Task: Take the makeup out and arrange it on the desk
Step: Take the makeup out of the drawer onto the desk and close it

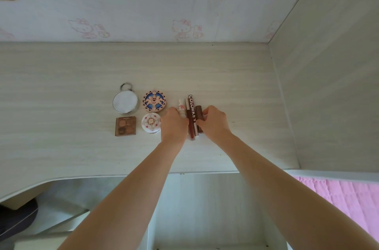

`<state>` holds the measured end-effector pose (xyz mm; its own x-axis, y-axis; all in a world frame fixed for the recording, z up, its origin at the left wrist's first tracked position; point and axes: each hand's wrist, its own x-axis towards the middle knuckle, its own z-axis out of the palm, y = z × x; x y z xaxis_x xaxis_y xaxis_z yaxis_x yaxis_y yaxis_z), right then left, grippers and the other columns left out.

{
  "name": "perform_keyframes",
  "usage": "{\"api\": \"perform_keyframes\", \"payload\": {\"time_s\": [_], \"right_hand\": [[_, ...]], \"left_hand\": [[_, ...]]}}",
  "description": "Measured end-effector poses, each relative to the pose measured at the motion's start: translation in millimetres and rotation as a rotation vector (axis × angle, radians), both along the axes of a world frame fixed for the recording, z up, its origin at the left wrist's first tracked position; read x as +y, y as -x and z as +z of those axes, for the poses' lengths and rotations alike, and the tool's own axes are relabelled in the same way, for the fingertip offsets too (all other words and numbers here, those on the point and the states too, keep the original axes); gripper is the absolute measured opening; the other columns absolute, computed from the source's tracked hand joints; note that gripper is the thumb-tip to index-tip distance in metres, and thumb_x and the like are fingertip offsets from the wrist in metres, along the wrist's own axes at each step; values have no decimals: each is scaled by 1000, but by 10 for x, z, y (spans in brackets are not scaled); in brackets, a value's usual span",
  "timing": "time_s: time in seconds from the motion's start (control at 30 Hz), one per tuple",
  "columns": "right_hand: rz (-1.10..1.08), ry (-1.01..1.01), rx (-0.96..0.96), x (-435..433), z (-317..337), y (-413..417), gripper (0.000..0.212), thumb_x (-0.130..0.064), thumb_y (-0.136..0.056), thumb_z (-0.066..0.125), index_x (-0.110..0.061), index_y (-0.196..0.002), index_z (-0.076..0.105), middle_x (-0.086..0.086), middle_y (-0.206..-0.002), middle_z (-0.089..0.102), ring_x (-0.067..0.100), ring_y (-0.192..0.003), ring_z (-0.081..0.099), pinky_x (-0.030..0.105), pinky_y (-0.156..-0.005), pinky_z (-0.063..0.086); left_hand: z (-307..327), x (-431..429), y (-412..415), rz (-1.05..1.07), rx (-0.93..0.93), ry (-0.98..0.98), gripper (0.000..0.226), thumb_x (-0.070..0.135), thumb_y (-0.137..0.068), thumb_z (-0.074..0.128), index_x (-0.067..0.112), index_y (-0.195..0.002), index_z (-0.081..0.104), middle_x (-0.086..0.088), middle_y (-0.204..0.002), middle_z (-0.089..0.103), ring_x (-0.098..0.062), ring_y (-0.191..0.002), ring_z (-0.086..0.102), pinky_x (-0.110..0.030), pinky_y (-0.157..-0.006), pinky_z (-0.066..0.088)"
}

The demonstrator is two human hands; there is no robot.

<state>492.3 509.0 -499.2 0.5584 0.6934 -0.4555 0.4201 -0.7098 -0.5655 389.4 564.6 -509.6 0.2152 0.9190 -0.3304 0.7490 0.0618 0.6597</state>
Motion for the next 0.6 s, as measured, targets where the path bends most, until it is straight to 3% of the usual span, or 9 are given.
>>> {"api": "perform_keyframes", "payload": {"time_s": [0.13,0.27,0.43,0.6], "right_hand": [[72,-45,-54,-141,51,32,21,-15,-88,52,-9,-107,55,7,-103,61,22,-91,55,32,-76,46],[161,-68,-129,-429,100,136,26,-19,-93,48,-10,-117,51,7,-115,56,26,-104,54,36,-83,47],[259,-80,-224,-913,126,334,39,-19,-95,47,-11,-133,43,6,-131,50,23,-122,46,35,-93,44],[389,-176,-329,-1505,88,514,44,-16,-94,50,-7,-137,42,5,-138,48,21,-137,33,32,-110,34]], "left_hand": [[1,-112,146,-114,-12,-71,22,23,-94,47,4,-97,56,-13,-88,61,-28,-80,60,-36,-64,46],[41,-321,369,-278,46,-222,19,7,-85,57,6,-104,55,-9,-98,58,-27,-91,54,-34,-64,40],[99,-662,667,-386,102,-323,40,8,-84,59,17,-123,54,0,-119,60,-23,-113,50,-35,-78,50],[62,-1088,979,-503,98,-441,44,5,-79,67,6,-122,57,-7,-114,64,-27,-111,56,-41,-85,53]]}}
